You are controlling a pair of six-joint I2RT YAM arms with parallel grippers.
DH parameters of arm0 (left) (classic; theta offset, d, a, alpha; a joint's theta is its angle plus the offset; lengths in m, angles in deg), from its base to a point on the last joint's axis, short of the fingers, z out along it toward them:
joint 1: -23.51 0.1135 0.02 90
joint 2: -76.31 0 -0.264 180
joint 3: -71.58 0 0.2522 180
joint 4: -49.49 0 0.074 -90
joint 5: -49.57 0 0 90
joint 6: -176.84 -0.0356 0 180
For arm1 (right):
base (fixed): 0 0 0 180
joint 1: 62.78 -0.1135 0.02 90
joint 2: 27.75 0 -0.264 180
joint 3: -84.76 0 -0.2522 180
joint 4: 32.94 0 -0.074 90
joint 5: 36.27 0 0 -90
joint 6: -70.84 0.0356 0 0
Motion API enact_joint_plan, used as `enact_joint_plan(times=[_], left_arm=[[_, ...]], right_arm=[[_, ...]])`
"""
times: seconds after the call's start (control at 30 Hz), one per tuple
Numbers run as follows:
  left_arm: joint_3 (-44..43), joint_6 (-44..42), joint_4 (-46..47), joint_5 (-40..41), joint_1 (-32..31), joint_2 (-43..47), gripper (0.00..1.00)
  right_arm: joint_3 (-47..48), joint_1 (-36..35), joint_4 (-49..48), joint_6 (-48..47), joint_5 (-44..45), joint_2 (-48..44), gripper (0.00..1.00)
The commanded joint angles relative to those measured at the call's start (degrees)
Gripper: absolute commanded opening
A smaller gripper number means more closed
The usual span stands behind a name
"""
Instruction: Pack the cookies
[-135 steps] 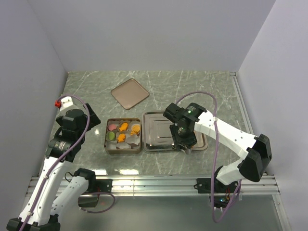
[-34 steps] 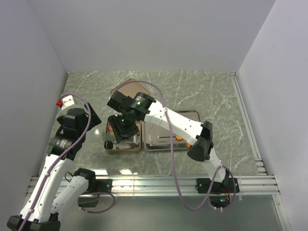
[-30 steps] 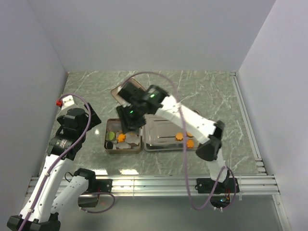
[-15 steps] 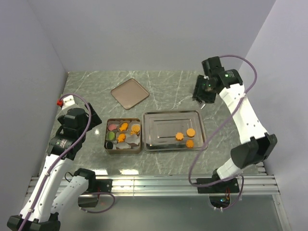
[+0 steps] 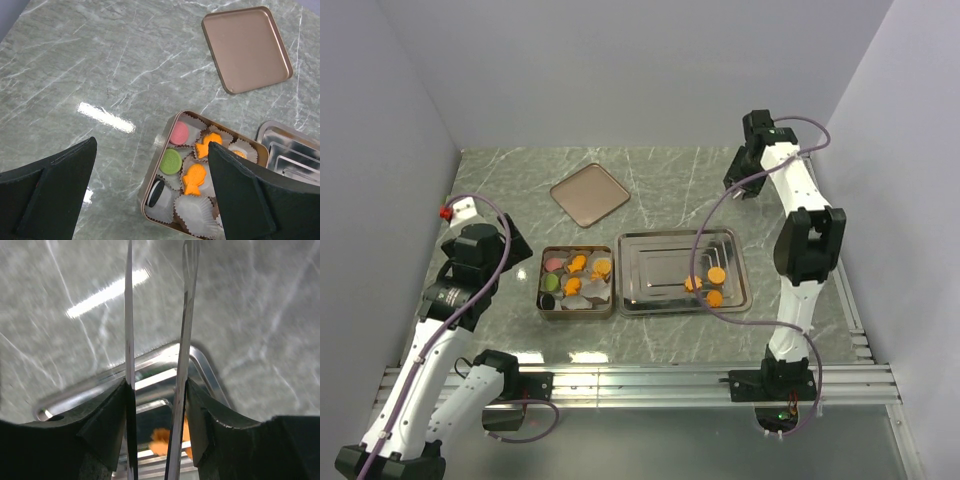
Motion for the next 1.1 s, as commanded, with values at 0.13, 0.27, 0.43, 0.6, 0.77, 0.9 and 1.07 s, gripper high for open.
enact_joint_plan(times=[0.13, 0.27, 0.43, 0.6, 0.77, 0.9, 1.07], left_arm=[[0.1, -0.9, 2.8, -1.4, 0.2, -2.2, 0.99], [-0.4, -0.6, 2.3, -0.6, 0.2, -5.1, 0.99], [-3.1, -1.8, 2.4, -3.1, 0.2, -11.6, 1.0], [-11.0, -3.4, 4.9, -5.3, 0.2, -24.0, 0.99], [-20.0, -5.6, 7.8, -7.9, 0.4, -36.8, 0.99], [-30.5, -6.3, 7.1, -11.3, 1.2, -50.4, 0.96], [-42.1, -6.3, 4.1, -14.1, 1.6, -64.4, 0.93]], right_arm=[[13.3, -0.7, -2.1, 4.7, -1.2, 10.8, 0.55], [14.1, -1.7, -3.4, 5.1, -2.4, 14.6, 0.55], [13.9, -3.3, -5.8, 5.6, -5.1, 18.5, 0.56], [14.8, -3.6, -7.9, 7.1, -8.3, 22.0, 0.58], [17.3, -3.4, -9.2, 8.5, -11.9, 24.8, 0.64], [16.4, -3.1, -9.7, 7.9, -12.4, 24.6, 0.66], [11.3, -1.9, -11.2, 7.1, -11.7, 18.8, 0.7]])
